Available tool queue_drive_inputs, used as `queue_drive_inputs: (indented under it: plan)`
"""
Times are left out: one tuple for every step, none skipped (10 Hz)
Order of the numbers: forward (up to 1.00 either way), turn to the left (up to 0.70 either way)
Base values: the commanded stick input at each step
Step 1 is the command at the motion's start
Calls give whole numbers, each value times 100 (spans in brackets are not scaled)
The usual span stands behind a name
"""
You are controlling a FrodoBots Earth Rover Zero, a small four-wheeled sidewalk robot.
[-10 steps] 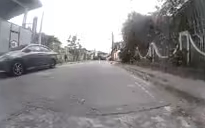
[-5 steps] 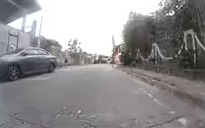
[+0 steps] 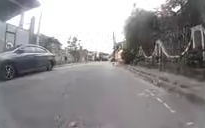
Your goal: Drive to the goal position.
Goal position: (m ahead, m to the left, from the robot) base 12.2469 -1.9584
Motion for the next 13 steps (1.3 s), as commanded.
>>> queue_drive_inputs:
  plan:
    - [67, 0]
    - [67, 0]
    - [67, 0]
    - [67, 0]
    - [67, 0]
    - [67, 0]
    - [67, 0]
    - [67, 0]
    - [67, 0]
    - [67, 0]
    - [67, 0]
    - [67, 0]
    - [67, 0]
